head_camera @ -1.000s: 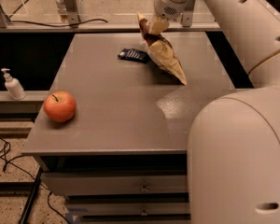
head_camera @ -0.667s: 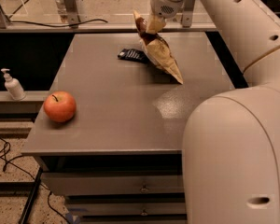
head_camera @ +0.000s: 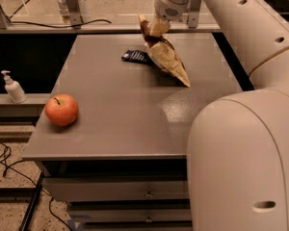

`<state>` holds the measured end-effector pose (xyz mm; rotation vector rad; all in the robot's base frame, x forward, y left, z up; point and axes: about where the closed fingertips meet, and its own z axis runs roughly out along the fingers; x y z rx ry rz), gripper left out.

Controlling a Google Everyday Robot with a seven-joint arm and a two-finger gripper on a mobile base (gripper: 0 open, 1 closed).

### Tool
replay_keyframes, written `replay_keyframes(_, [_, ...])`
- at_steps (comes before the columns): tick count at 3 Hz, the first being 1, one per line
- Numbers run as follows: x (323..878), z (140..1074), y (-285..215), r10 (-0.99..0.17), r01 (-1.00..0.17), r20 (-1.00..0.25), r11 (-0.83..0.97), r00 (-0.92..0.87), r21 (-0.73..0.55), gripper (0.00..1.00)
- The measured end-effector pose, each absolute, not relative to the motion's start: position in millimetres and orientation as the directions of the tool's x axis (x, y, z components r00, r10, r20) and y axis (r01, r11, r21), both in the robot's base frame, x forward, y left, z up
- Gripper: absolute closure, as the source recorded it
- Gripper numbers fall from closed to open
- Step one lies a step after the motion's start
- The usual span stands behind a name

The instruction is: Move brown chip bag near rxbar blueberry

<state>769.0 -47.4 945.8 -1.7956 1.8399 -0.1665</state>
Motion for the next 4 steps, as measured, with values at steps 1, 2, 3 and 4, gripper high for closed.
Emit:
replay_keyframes(1, [769.9,942.4,-45.8,-0.953,-0.885,-0.299,0.094,0.052,-0.455,0.35])
replay_keyframes(2, [770.9,938.8,-44.1,-0.953,-0.888,-0.298,0.092,0.053,-0.451,0.12])
replay_keyframes(3, [771.7,935.8,-42.6,-0.953,-0.889,-0.298,0.09,0.054,-0.448,0.0])
replay_keyframes(4, [771.7,935.6,-42.5,-0.953,-0.89,-0.298,0.09,0.053,-0.448,0.0])
